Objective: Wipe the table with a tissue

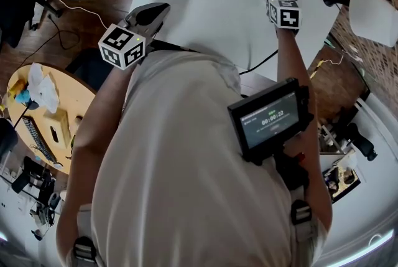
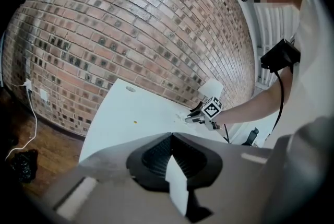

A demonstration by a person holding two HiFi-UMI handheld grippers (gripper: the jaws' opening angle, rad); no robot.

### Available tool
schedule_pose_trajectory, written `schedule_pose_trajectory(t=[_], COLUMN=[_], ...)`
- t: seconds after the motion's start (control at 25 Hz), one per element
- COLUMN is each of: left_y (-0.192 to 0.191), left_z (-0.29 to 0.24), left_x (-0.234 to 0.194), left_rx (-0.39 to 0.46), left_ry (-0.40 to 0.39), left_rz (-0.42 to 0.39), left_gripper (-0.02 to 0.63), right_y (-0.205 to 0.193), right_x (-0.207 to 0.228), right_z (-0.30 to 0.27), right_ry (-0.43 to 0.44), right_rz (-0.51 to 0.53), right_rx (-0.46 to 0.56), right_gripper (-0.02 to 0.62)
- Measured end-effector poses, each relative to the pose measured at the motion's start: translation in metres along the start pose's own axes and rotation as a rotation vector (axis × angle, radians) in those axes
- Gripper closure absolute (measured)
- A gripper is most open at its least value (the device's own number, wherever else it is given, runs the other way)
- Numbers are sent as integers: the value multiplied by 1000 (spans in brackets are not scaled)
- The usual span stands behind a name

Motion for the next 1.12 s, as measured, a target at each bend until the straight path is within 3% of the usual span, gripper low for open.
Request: schedule_pose_trajectory(t=[0.2,0.32,0.6,0.88,1.12], left_y=[-1,-3,-4,-8,-8], left_z=[0,0,3,7,2], left_x=[3,4,5,6,7], left_rx=[2,4,9,9,3], left_ry=[1,2,17,27,15], left_rz=[3,6,13,18,11], left_gripper=[600,600,600,600,600], right_y=[-8,-3,22,49,58], right_x=[14,8,-19,-52,-86], right_z=[2,0,-13,-22,-22], right_ry=[9,38,74,101,231], right_rz=[-271,-327,-217,-14,167], right_rx=[42,68,60,65,85], right_gripper=[507,518,529,535,535])
Point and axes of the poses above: the fingertips, and each gripper's own axes: z backward along the fingers, x to its right, y out of its top, the point moved 6 cm from there along z, backward along the fingers, and after that the axes turned 7 degrees about z, right-handed, at the moved point
